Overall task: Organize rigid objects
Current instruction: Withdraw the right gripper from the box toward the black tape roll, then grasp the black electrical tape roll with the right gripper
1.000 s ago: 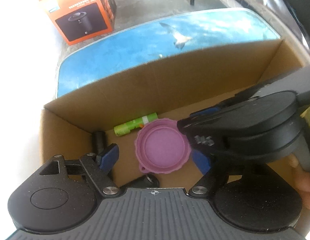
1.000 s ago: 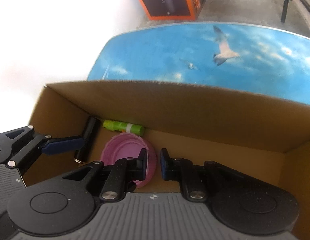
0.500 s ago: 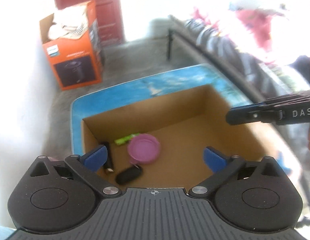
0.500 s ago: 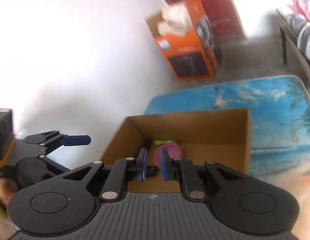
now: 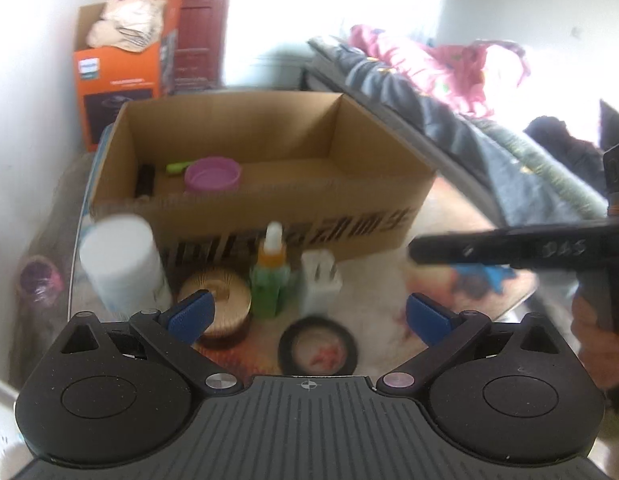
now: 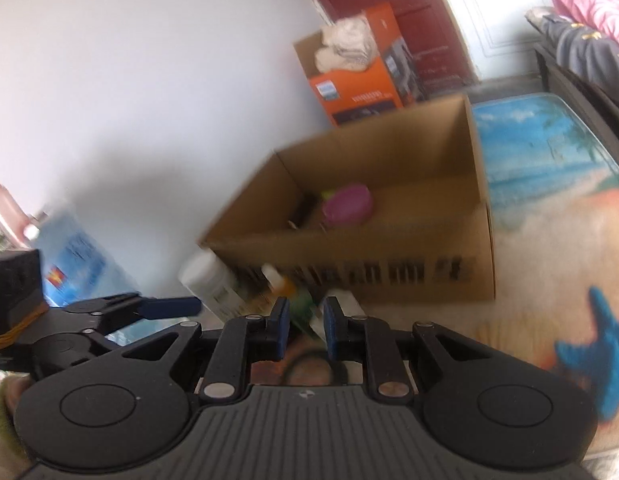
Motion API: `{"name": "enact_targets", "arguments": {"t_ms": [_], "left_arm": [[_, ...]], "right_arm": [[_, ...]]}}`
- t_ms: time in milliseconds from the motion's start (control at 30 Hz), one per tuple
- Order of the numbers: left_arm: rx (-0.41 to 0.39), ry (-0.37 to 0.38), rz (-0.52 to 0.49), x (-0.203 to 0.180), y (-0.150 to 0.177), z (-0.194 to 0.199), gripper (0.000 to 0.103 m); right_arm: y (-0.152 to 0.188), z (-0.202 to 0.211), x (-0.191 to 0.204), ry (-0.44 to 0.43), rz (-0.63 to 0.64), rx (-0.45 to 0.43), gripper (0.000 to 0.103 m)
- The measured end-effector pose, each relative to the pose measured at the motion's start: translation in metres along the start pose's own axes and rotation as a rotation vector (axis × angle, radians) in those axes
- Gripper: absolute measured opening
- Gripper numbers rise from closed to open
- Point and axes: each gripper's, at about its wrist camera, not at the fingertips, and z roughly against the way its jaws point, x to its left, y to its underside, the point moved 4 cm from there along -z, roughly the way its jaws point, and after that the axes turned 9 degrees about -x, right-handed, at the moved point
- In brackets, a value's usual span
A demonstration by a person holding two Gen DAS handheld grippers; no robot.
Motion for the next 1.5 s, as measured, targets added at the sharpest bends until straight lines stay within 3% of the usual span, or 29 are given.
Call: {"name": "enact_targets", "arguments": {"t_ms": [333,433,667,1333,1500], "left_arm": [[0.134,-0.043,-0.109,-0.024,0.046,-0.046,0.097],[0.156,-0.073,-0.154,-0.027,0.050,-0.059,0.080],[0.155,-0.067,-0.136,-0.028,0.045,-0.067,0.065],[0.150,0.003,-0.197,-0.065,0.051,-0.070,0.064],[0.170,0.012,-0.194,-0.064,0.049,-0.075,0.069]], "right_arm": [[0.040,-0.040,-0.006,0.023,-0.064,0.138,0.020],[0.045,-0.048,-0.003,0.030,-0.040,0.155,0.021],[0.047,-0.054,0.003,0.055,0.040,0.171,0.024],[0.050,-0.023,-0.023,0.104,-0.011,0.136,0.022],[0.050,-0.024,-0.024,0.096,-0.018,0.130,0.022]]}}
